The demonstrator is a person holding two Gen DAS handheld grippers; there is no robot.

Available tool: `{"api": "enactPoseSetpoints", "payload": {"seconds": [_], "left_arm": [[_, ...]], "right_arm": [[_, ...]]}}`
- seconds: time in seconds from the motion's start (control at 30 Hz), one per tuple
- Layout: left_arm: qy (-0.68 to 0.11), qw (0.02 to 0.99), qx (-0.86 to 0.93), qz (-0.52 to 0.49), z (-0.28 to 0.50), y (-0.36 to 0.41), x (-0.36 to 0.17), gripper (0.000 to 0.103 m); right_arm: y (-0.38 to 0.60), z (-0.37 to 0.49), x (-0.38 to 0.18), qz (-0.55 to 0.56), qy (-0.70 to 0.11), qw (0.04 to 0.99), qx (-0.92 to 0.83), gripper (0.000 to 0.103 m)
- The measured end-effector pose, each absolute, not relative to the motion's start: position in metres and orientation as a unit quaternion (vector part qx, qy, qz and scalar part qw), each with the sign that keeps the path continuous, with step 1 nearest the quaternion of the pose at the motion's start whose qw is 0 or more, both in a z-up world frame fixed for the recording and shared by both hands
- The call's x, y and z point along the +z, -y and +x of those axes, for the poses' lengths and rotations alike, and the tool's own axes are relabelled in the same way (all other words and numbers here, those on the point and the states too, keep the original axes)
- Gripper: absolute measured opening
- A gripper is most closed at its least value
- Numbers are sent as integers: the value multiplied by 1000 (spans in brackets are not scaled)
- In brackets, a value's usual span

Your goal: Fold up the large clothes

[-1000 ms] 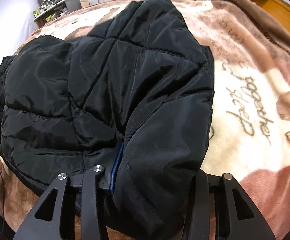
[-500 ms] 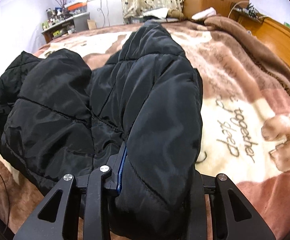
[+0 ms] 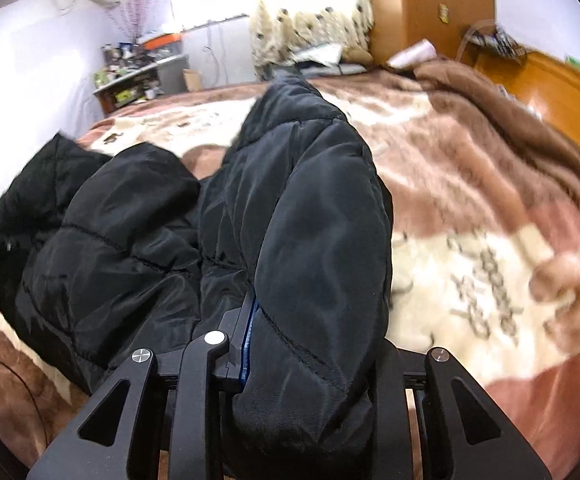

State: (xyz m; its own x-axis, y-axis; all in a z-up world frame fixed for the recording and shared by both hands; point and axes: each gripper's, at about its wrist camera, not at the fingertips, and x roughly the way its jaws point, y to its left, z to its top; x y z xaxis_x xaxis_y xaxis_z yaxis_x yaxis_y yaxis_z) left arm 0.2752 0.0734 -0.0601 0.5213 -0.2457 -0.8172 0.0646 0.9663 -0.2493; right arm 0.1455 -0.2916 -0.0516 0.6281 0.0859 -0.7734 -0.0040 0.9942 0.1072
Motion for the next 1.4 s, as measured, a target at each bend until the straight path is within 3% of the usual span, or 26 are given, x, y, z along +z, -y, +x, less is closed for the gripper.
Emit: {"api": "enactPoseSetpoints", "payload": {"seconds": [0.03, 0.1, 0.17, 0.33, 0.47, 0.57, 0.73, 0.83, 0.87, 0.9, 0.97, 1.07, 1.17, 1.4], "left_arm": [[-492, 861, -85, -97, 274, -76, -73, 30], [-517, 848, -76, -85, 277, -78, -94, 46], [-549, 830, -66, -67, 283, -82, -116, 66], [-592, 801, -81, -32, 287, -83, -145, 96], [-629, 766, -99, -94, 297, -97, -170, 103], [-638, 754, -105, -118, 297, -97, -188, 103], [-651, 744, -121, -93, 303, -85, -199, 102], [-656, 737, -133, -98, 306, -85, -201, 88], [-657, 734, -136, -104, 306, -84, -201, 75], [-655, 733, -145, -109, 307, -83, -199, 70], [-653, 736, -148, -105, 306, -80, -196, 59], [-644, 740, -148, -126, 303, -83, -190, 44], [-624, 752, -154, -144, 296, -89, -174, 35], [-567, 789, -166, -168, 283, -105, -120, 31]], "right_arm": [[292, 146, -57, 49, -440, 897, 21, 30], [298, 147, -79, 50, -470, 881, 4, 35], [312, 150, -95, 69, -499, 864, -2, 47], [330, 161, -116, 89, -537, 838, 21, 63], [350, 172, -144, 149, -569, 807, 50, 77], [366, 181, -167, 202, -579, 786, 77, 86], [369, 194, -192, 238, -593, 759, 121, 89], [372, 202, -204, 259, -599, 743, 147, 88], [372, 203, -207, 262, -601, 740, 152, 86], [371, 204, -208, 265, -601, 738, 156, 83], [374, 209, -208, 273, -597, 736, 168, 68], [369, 207, -200, 262, -588, 747, 164, 54], [365, 199, -186, 250, -574, 764, 153, 44], [347, 172, -144, 218, -524, 811, 143, 38]]}}
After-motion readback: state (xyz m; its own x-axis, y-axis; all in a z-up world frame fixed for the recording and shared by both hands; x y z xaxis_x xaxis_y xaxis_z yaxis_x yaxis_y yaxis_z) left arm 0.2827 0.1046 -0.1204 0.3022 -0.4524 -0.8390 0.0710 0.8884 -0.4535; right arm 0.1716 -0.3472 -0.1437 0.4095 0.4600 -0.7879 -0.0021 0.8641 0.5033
